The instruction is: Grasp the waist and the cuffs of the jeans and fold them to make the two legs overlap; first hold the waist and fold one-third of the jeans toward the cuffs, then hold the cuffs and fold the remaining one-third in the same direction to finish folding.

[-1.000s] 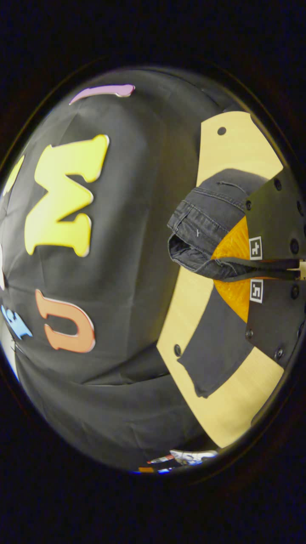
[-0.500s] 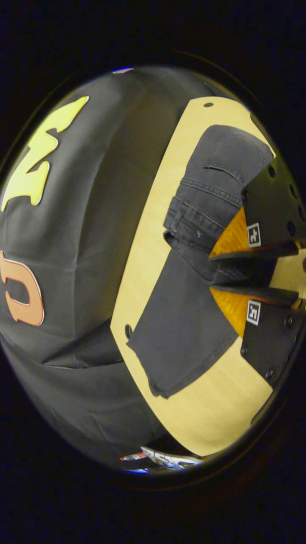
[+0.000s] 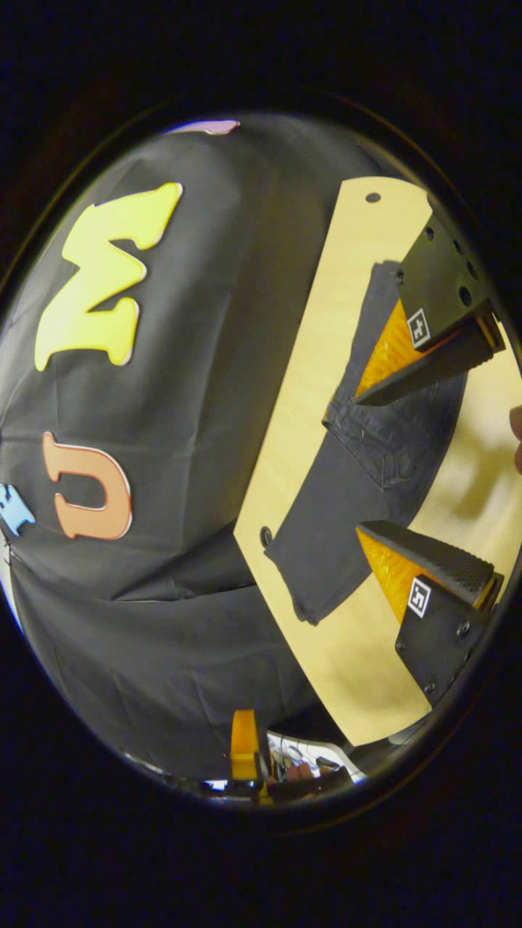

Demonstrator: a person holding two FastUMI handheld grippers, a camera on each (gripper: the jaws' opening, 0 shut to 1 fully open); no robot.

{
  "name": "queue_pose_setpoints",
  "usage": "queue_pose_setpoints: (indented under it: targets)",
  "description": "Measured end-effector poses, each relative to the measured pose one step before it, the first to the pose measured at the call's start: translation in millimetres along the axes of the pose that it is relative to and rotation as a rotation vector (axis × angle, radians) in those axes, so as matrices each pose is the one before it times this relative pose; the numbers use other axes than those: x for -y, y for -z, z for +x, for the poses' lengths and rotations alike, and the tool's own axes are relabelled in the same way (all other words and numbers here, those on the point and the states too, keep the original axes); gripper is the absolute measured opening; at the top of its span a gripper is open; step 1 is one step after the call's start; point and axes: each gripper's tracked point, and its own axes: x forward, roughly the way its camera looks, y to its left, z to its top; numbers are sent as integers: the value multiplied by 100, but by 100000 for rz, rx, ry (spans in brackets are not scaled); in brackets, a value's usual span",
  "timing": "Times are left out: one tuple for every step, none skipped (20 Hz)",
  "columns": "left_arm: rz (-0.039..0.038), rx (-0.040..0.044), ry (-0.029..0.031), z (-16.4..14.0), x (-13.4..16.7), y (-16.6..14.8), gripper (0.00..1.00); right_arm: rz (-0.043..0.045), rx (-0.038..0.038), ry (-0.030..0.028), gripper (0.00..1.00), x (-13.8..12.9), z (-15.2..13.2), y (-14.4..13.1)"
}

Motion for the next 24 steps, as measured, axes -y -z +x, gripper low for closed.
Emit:
queue_pose_setpoints:
  targets:
    - [-4743, -4178, 1747, 1035, 497, 704, 99, -184, 1418, 820, 98, 770, -1512, -333]
    - [-5732, -4261, 2230, 1307, 428, 825, 99, -127, 1312, 986, 97, 933, -1378, -382]
    - [-6960, -4821, 992, 1623, 255, 624, 99, -257, 1278, 1771, 98, 1107, -1471, -277]
    - [-7967, -5868, 564, 1506, 382, 814, 99, -341, 1037, 2079, 98, 1133, -1195, -211]
    - [-7854, -6188, -652, 1641, 311, 701, 99, 170, 1009, 1906, 98, 1022, -1109, -73]
    - [-7629, -6161, -2129, 1297, -70, 852, 99, 571, 454, 1976, 98, 913, -932, 79]
    - [-7396, -5515, -1623, 1159, 18, 792, 99, 978, 187, 1633, 98, 978, -847, 208]
    - [-6463, -5193, -999, 961, 286, 734, 99, 462, -283, 1702, 98, 942, -667, 234]
    - [-5161, -4306, -600, 845, 458, 606, 99, 221, -279, 2051, 98, 1085, -642, 445]
    - [-3888, -3749, -593, 802, 517, 490, 99, 403, -774, 1901, 98, 1018, -402, 533]
    - [-3831, -3884, -362, 669, 20, -321, 99, 652, -896, 1572, 98, 825, -374, 712]
    - [-3640, -4087, -1314, 1227, 321, 282, 99, 1073, -1257, 1521, 98, 918, -273, 641]
    - [-2612, -2570, -1993, 1034, -327, -100, 99, 1514, -1243, 1679, 98, 1009, -294, 784]
    - [-1239, -624, -2945, 1002, -303, -498, 99, 1810, -1347, 1957, 98, 987, -230, 608]
    - [1963, 1004, -3287, 835, -596, -462, 99, 2101, -1141, 1682, 98, 1046, -167, 616]
    - [2477, 586, -3859, 664, -824, -430, 99, 2088, -888, 1870, 98, 994, -201, 374]
    - [847, 84, -2035, 407, -302, -294, 99, 2008, -727, 1727, 98, 1006, -92, 393]
    - [-1121, -1677, -2078, 418, -226, -61, 99, 1882, -954, 1534, 98, 868, 11, 351]
    - [-3691, -1459, -1645, 127, 68, -308, 99, 1661, -904, 1496, 98, 930, 71, 450]
    - [-5020, -1310, 2105, 301, 799, -533, 99, 1656, -1024, 1231, 98, 658, 189, 366]
    - [-3638, -2267, -1941, 541, -62, -54, 99, 1542, -1134, 764, 98, 561, 130, 411]
    - [-2666, -356, -1909, 228, 330, -345, 99, 1425, -983, 511, 98, 247, 182, 274]
    - [-1271, -1157, -1349, 46, 172, -303, 97, 1190, -446, 152, 98, 204, 126, 143]
    - [-378, -1350, -2556, 93, -54, 7, 98, 682, -197, 56, 98, 32, 60, 69]
